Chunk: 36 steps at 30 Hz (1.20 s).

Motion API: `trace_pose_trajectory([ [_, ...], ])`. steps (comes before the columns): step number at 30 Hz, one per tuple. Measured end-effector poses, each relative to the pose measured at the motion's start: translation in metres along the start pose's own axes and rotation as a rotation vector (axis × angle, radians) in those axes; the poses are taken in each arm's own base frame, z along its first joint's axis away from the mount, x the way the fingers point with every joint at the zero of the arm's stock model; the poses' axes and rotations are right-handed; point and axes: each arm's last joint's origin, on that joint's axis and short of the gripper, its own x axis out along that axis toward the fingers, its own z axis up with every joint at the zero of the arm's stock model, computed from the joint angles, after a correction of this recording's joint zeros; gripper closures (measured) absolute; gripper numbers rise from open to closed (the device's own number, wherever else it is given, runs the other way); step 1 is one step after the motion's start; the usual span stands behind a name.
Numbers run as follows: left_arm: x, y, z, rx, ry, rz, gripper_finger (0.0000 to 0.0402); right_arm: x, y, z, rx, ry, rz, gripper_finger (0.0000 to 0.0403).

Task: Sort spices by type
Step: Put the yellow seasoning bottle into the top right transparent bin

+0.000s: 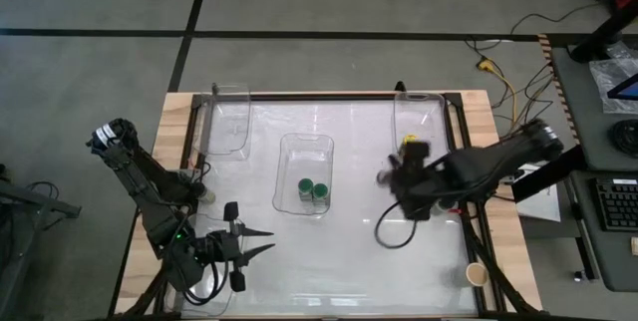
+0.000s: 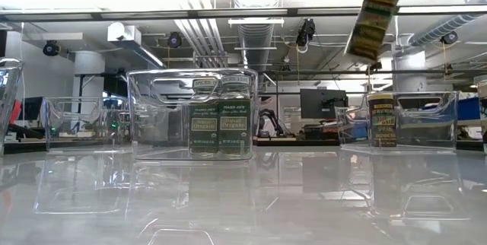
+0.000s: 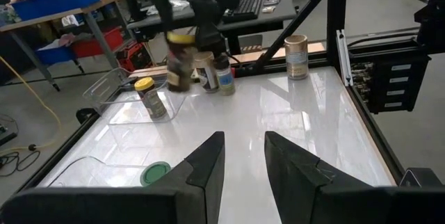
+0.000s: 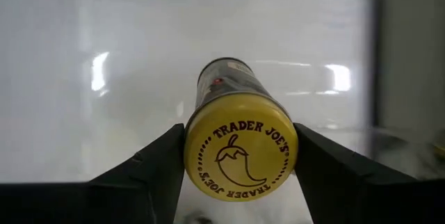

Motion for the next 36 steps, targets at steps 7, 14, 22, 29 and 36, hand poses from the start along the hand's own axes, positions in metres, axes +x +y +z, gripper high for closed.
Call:
trace_pose_trajectory([
  [7,0.002,0.002,0.0,-0.002,0.001,0.009,0.0313,-0.023,-0.038,-0.034,0.197,-0.052,-0.207,0.0174],
  [14,0.004,0.003,0.001,-0.008,0.002,0.017,0.0313,-0.008,-0.064,-0.053,0.324,0.014,-0.277,0.0178],
  [22,0.004,0.003,0.001,-0.01,0.001,0.015,0.0313,0.014,-0.084,-0.071,0.272,0.16,-0.284,0.017],
  [29,0.004,0.003,0.001,-0.007,0.003,0.017,0.0313,0.018,-0.099,-0.093,0.283,0.211,-0.271,0.0177],
  [36,0.01,0.007,0.001,-0.008,0.009,0.042,0.0313,0.035,-0.104,-0.114,0.266,0.288,-0.148,0.0171],
])
